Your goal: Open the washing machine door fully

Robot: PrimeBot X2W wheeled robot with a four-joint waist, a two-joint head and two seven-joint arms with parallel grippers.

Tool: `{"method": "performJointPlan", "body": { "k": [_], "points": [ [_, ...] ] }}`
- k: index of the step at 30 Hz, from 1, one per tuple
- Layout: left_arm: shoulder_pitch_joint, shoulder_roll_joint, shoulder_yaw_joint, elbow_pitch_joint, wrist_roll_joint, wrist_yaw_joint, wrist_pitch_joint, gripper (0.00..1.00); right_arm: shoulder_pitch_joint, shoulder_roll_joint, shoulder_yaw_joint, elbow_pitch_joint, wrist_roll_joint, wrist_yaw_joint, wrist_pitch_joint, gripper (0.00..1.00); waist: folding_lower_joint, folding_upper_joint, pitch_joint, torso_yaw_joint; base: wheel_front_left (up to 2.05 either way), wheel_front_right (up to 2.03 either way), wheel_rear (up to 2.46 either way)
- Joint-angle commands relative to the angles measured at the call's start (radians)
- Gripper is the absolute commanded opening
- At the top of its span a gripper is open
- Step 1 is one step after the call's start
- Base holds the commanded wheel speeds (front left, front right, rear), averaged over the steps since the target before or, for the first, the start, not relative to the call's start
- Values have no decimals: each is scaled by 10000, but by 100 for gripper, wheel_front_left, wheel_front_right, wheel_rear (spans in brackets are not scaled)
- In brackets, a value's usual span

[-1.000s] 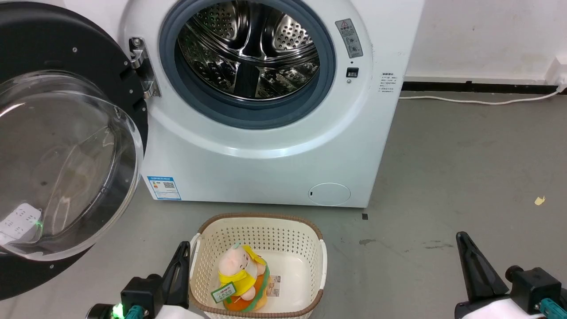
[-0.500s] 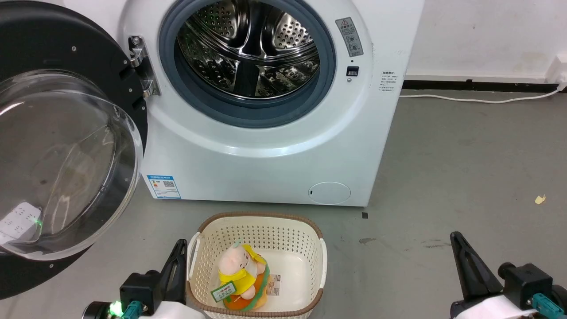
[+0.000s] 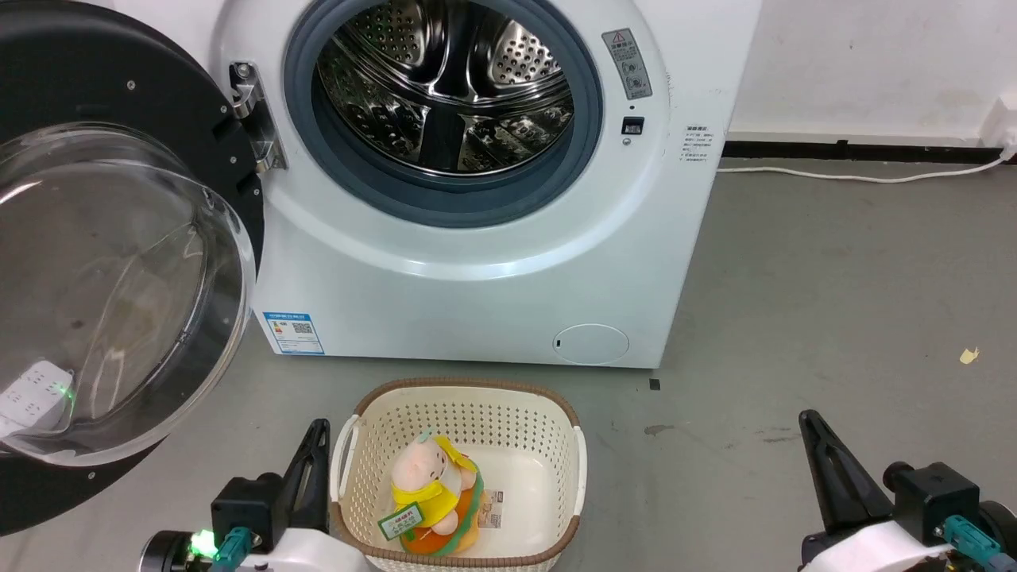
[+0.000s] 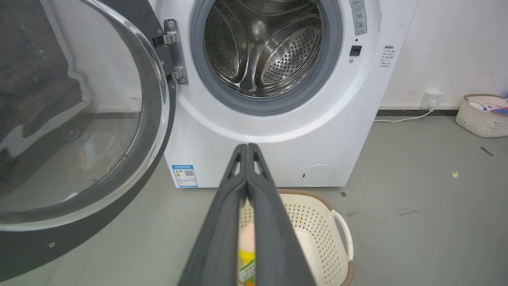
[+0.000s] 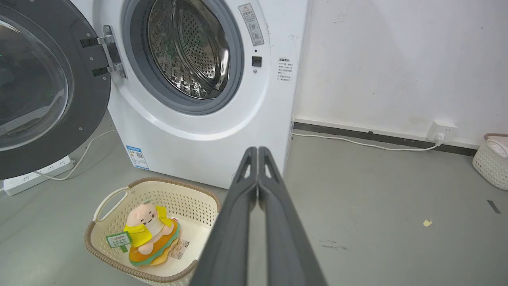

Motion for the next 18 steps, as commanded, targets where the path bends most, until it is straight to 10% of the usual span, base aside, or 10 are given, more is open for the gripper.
{"method": "performJointPlan", "body": {
  "k": [1, 18],
  "points": [
    [-101, -2, 4, -59, 58, 38, 51, 0, -158, 29, 35, -61, -39, 5, 56, 0, 0, 0, 1, 0, 0, 0, 0],
    [-219, -11, 96, -207, 216, 101, 398, 0, -292, 35, 193, -93, -150, 6, 405, 0, 0, 0, 49, 0, 0, 0, 0]
  ]
}}
